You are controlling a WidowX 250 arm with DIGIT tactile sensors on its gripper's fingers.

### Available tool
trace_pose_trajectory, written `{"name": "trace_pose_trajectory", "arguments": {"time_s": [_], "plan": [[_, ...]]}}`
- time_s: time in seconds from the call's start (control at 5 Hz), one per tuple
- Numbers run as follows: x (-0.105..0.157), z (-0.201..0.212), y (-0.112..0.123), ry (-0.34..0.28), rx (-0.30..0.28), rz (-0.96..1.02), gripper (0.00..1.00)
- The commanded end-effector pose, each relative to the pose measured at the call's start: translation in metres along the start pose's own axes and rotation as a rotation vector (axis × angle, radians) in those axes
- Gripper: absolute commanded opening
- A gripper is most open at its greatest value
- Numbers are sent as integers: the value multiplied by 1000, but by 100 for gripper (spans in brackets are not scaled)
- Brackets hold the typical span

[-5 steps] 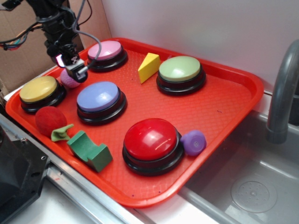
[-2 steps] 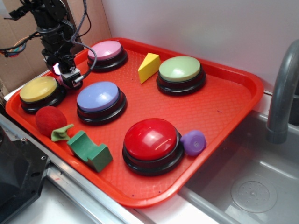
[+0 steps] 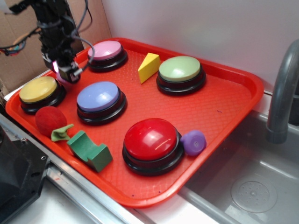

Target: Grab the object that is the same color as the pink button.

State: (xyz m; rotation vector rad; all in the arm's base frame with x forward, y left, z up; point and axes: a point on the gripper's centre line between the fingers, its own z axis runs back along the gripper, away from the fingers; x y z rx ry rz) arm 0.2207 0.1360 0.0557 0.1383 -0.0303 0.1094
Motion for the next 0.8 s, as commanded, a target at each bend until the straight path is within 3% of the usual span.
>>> {"name": "trace_pose_trajectory", "arguments": {"time_s": [0.0,0.4,0.6], "plan": [[29,89,-54,-67,-4,162,0],[21,136,-110,-48,-174,182,0],[21,128,-130,-17,-191,180,0]]}}
